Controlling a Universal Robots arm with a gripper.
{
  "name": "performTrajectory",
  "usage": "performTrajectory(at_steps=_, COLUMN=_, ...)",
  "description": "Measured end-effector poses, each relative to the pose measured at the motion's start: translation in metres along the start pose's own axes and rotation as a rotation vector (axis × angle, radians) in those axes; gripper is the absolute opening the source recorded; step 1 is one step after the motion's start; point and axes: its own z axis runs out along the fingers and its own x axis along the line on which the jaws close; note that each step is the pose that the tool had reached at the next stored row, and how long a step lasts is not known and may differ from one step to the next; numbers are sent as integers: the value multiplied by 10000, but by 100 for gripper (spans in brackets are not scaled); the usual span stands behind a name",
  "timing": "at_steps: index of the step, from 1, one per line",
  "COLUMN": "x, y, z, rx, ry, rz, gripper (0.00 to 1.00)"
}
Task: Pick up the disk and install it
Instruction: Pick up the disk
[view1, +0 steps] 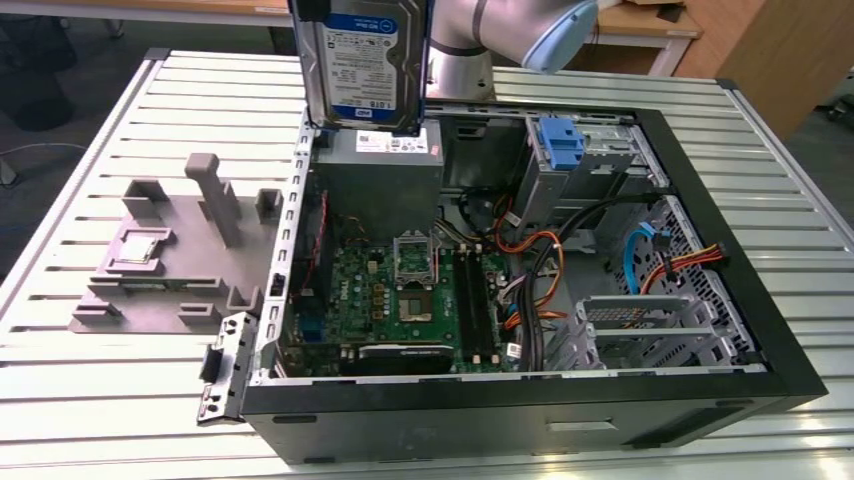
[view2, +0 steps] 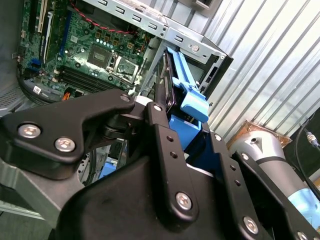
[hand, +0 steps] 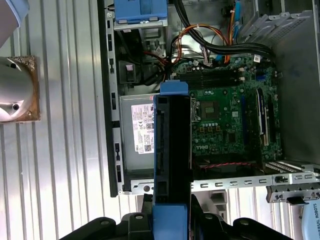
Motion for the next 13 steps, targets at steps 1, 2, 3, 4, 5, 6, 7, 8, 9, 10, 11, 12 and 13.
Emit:
performTrajectory(at_steps=1, x=0, y=1, z=0, rx=0, ry=0, rz=0, gripper=36)
performTrajectory(at_steps=2, x=0, y=1, z=0, rx=0, ry=0, rz=0, gripper=36)
performTrajectory(at_steps=3, x=0, y=1, z=0, rx=0, ry=0, rz=0, gripper=36)
performTrajectory(at_steps=4, x=0, y=2, z=0, rx=0, ry=0, rz=0, gripper=36)
performTrajectory(at_steps=5, x=0, y=2, z=0, rx=0, ry=0, rz=0, gripper=36)
performTrajectory(at_steps=6, x=0, y=2, z=0, rx=0, ry=0, rz=0, gripper=36)
performTrajectory(at_steps=7, x=0, y=2, z=0, rx=0, ry=0, rz=0, gripper=36)
performTrajectory(at_steps=8, x=0, y=2, z=0, rx=0, ry=1, rz=0, gripper=36)
performTrajectory(at_steps=9, x=0, y=2, z=0, rx=0, ry=0, rz=0, gripper=36)
performTrajectory(at_steps=10, x=0, y=2, z=0, rx=0, ry=0, rz=0, gripper=36)
performTrajectory(at_steps=11, x=0, y=2, z=0, rx=0, ry=0, rz=0, gripper=36)
performTrajectory(at_steps=12, x=-1, y=3, z=0, rx=0, ry=-3, rz=0, gripper=36)
performTrajectory(at_steps=13, x=-6, y=4, z=0, rx=1, ry=-7, rz=-2, gripper=36)
